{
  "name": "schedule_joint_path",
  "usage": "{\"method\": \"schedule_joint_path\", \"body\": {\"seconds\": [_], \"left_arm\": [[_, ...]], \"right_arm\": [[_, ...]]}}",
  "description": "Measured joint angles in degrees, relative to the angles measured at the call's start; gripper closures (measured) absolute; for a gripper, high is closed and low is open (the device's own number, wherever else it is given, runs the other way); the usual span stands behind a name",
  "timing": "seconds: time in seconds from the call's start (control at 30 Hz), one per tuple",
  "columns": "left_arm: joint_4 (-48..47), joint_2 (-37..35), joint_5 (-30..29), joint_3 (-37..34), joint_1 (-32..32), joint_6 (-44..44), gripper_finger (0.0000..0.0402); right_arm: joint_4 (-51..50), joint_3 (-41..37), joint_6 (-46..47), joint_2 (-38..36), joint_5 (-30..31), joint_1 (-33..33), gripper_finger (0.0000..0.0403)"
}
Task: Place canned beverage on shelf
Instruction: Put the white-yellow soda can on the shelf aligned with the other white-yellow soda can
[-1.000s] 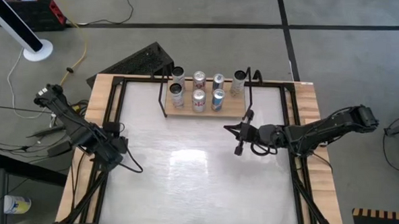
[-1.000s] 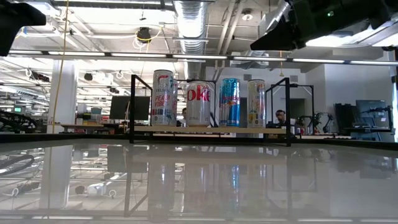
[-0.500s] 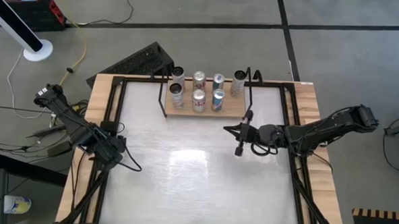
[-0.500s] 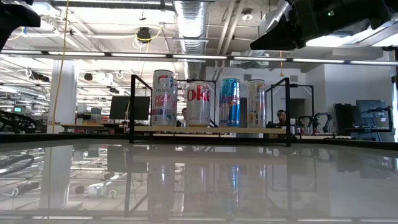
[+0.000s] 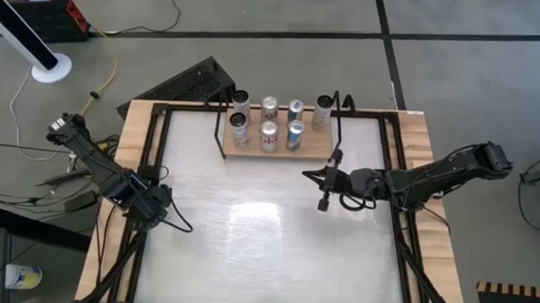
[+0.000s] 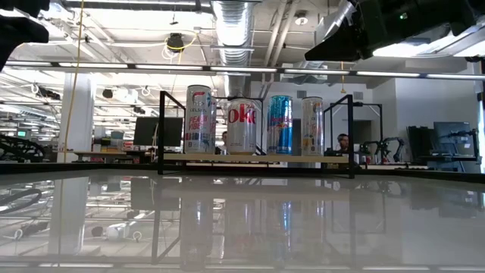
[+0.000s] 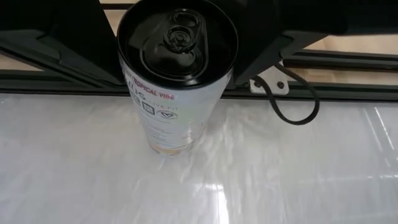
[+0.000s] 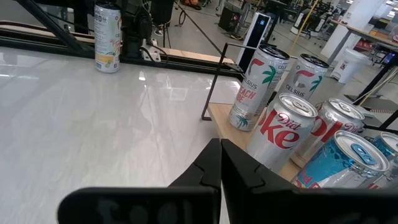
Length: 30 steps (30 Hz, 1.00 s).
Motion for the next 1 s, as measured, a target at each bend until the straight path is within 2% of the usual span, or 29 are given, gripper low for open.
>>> {"method": "schedule_joint_path", "body": {"seconds": [0.3, 0.47, 0.6, 0.7, 0.87, 1.0], "left_arm": [[-1.1, 0.0, 1.1, -0.1, 0.0, 0.0, 0.0129], [-0.6, 0.0, 1.8, -0.1, 0.0, -0.8, 0.0161], [2.1, 0.1, 2.2, 0.5, 0.1, -3.0, 0.0164], [7.9, 0.3, 1.8, 2.8, 1.7, -5.5, 0.0164], [18.2, 0.2, -3.8, 6.1, 7.5, -11.9, 0.0164], [28.7, 2.5, -2.5, 8.3, 14.6, -11.9, 0.0164]], "right_arm": [[0.0, 0.0, 0.0, 0.0, 0.0, 0.0, 0.0375], [0.0, 0.0, 0.0, 0.0, 0.0, 0.0, 0.0375], [0.0, 0.0, 0.0, 0.0, 0.0, 0.0, 0.0375], [0.0, 0.0, 0.0, 0.0, 0.0, 0.0, 0.0375], [0.0, 0.0, 0.0, 0.0, 0.0, -0.6, 0.0375], [0.1, 0.0, 0.0, 0.0, 0.0, -1.2, 0.0376]]}}
